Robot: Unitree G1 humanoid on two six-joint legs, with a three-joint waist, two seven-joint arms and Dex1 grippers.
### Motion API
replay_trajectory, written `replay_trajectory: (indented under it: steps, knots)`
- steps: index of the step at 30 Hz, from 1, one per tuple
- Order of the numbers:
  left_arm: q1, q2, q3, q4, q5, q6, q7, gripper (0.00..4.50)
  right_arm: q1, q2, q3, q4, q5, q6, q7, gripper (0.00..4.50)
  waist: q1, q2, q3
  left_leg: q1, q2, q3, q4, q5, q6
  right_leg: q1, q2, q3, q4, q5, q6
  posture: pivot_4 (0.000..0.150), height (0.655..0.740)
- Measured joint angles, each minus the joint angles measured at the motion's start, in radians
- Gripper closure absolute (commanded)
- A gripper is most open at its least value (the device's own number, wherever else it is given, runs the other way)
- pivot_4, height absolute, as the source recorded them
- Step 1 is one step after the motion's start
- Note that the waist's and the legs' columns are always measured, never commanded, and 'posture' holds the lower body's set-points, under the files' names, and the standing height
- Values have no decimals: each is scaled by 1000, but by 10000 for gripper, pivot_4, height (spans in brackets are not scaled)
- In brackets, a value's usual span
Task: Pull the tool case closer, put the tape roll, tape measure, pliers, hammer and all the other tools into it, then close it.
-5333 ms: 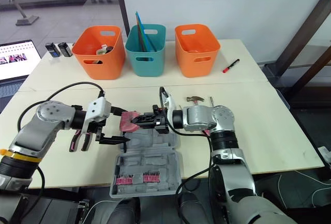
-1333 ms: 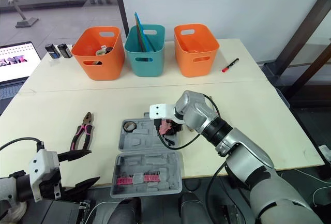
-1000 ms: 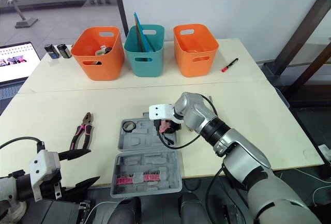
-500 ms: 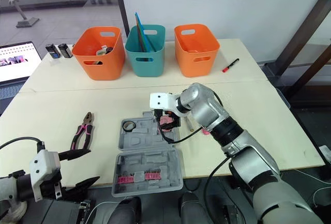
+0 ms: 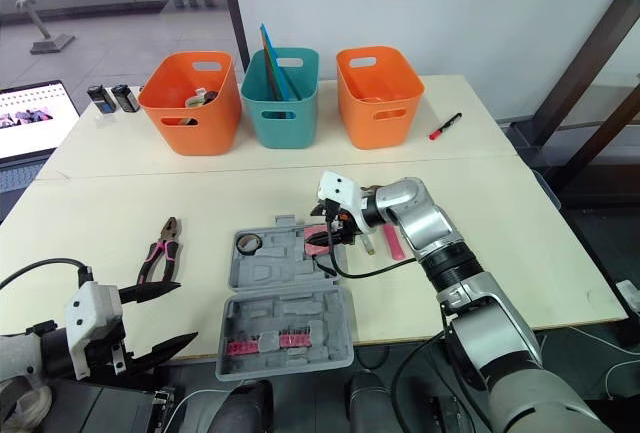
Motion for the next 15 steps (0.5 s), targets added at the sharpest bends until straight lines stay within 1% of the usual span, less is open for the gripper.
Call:
replay_trajectory:
  steps: [7,13,15]
  knots:
    - [-11,0,0,1,0,0,1,0,1,14,3,92,-18,-115,-37,25371,0,0,0,0,0,0,0,0,0,0,0,0,0,0,0,1500,7364]
    - [-8,0,0,1,1,0,0,0,8,29,11,235,-51,-193,-71,25371,0,0,0,0,0,0,0,0,0,0,0,0,0,0,0,1500,7364]
    - [-10,0,0,2,1,0,0,0,6,32,10,269,-54,-230,-75,25371,1,-1,-1,3,0,0,0,0,0,3,0,0,0,0,0,1500,7364]
